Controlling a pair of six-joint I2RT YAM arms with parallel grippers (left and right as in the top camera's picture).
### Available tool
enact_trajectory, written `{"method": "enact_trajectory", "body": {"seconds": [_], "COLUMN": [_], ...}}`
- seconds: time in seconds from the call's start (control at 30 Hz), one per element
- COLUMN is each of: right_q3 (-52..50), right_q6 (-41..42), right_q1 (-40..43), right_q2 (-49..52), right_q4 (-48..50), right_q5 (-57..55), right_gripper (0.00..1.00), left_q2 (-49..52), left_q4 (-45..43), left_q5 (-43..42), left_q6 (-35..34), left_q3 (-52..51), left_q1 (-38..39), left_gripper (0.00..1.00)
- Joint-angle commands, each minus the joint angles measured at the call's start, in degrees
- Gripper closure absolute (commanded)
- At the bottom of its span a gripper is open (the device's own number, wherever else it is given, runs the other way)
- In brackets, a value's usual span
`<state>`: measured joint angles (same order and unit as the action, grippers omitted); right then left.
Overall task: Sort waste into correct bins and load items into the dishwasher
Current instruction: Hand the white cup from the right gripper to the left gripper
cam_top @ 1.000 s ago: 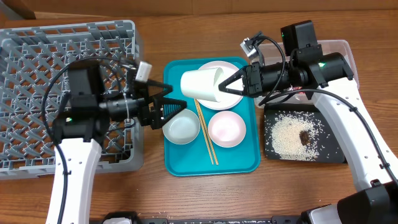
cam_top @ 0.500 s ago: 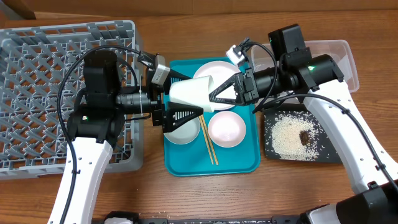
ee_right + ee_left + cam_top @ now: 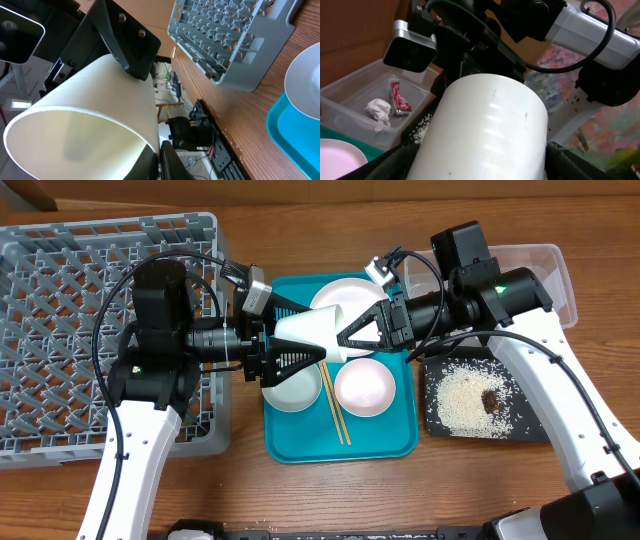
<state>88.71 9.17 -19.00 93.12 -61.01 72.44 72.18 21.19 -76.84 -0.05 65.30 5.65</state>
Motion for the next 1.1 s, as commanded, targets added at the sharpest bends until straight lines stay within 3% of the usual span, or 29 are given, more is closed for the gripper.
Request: {"method": "enact_trajectory", "body": {"seconds": [0.0,0.27,0.6,0.77,1.07], "right_q3": [0.50,0.50,0.50,0.50,0.50], "right_q6": [-0.66,-0.63,-0.44,-0.44,-0.44], "right_q1": [-0.76,-0.76,-0.76,-0.76,-0.76], "right_q2": [-0.33,-0.33,-0.33,-0.33,-0.33], "right_q4": [1.01,3.30,5.62,5.60,5.57], "right_q5": [1.27,2.84,5.86,5.79,4.68], "right_gripper": [0.96,0.96,0.96,0.96,0.96], "left_q2": [0.35,0.35,0.35,0.35,0.37], "left_q4": [-0.22,-0.24,-0.24,-0.26,-0.26], "left_q5": [0.70,0.02,-1.16,-1.14,-0.17], "left_q6": [-1.62,-3.37,-3.43,-3.41,-3.37], "left_q3": [0.44,0.44,0.44,0.44,0.44], "left_q1": [0.37,0.39,0.39,0.39,0.39], "left_gripper": [0.16,0.04,0.05,0.11,0.35]}}
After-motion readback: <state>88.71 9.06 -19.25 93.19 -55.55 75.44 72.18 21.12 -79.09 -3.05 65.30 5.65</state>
